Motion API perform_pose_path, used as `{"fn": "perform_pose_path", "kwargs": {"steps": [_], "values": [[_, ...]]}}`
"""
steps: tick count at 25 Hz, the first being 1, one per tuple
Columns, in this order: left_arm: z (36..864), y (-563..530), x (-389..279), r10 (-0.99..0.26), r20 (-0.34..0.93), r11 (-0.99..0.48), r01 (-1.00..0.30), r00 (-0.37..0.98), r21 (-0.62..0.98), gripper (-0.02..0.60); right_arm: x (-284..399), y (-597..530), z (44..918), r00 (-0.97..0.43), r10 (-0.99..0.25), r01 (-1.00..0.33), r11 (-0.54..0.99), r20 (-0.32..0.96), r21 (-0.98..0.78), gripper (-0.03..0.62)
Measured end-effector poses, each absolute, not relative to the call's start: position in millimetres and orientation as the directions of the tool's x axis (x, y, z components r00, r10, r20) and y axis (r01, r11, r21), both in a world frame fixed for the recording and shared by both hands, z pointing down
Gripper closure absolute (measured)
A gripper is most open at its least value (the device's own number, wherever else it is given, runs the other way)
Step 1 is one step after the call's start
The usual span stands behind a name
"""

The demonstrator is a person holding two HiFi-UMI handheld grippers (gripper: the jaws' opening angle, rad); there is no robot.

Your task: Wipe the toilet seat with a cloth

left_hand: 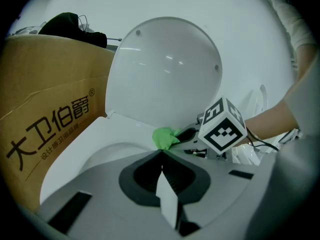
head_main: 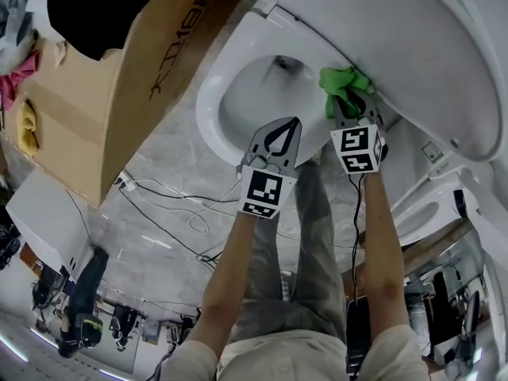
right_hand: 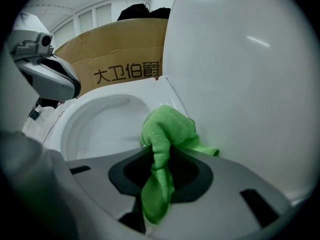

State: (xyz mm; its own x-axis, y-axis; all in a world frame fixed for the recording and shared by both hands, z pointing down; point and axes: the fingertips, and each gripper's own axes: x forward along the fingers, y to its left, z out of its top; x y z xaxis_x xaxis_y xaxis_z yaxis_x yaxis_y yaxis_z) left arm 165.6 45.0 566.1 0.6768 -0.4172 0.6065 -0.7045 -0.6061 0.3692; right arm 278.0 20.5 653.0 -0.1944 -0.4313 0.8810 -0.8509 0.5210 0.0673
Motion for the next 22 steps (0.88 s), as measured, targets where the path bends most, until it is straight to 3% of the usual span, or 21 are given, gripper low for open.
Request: {"fn": "perform_pose_path", "kwargs": {"steps": [22], "values": [[565.3,11.5,122.5,-0.488,0.584,-0.525,-0.753,0.648,0.397,0.569,237.9,-34.0,652.5,-0.202,-0.433,-0.789,0.604,0.879,0.116,0.497]]}}
